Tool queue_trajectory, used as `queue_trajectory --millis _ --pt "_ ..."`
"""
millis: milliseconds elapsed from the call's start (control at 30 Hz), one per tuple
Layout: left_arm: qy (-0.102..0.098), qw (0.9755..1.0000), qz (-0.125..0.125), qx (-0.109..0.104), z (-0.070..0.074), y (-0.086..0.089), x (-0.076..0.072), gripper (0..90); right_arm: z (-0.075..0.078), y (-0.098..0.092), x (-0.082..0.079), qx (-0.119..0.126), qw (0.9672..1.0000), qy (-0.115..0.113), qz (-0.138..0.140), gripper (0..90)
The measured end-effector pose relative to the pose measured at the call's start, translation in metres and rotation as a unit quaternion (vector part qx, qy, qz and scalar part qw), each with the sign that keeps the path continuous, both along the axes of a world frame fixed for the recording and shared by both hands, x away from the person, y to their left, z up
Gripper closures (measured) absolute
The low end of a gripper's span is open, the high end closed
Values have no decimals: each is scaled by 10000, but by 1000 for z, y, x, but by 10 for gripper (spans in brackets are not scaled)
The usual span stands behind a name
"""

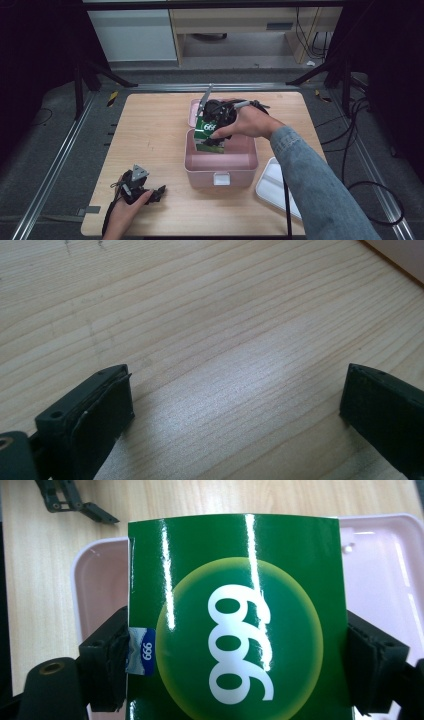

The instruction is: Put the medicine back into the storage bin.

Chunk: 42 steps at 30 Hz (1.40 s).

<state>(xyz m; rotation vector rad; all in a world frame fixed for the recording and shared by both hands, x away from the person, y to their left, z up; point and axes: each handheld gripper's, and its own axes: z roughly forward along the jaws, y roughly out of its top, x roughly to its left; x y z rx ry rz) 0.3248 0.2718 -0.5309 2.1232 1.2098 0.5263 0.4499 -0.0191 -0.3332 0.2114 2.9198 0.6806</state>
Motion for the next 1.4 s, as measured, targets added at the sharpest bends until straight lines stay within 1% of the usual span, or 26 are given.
queue_trajectory --millis 100,200,233,300,433,767,867,967,1033,1400 --pt "1 10000 -2 0 0 0 0 0 -6 5 0 -106 9999 18 83 172" --pt "8 10000 -5 2 0 0 0 0 -11 9 0 -128 9998 64 140 172" --pt "-2 10000 -1 1 0 0 0 0 -14 11 0 -131 9997 85 199 172" --pt "-3 10000 -1 3 0 0 0 0 -16 12 0 -133 9996 97 222 172" --pt "-3 10000 -1 2 0 0 0 0 -23 15 1 -100 9994 142 291 173" --pt "-3 10000 -4 2 0 0 0 0 -32 20 1 -55 9989 216 400 173" --pt "-2 10000 -5 2 0 0 0 0 -36 22 1 -9 9988 243 423 173" --pt "-3 10000 -5 2 0 0 0 0 -42 24 1 6 9985 287 464 173" --pt "-3 10000 -6 3 0 0 0 0 -44 25 1 -5 9983 277 504 173" --pt "3 10000 -14 12 0 0 0 0 -51 30 1 2 9981 342 520 172"
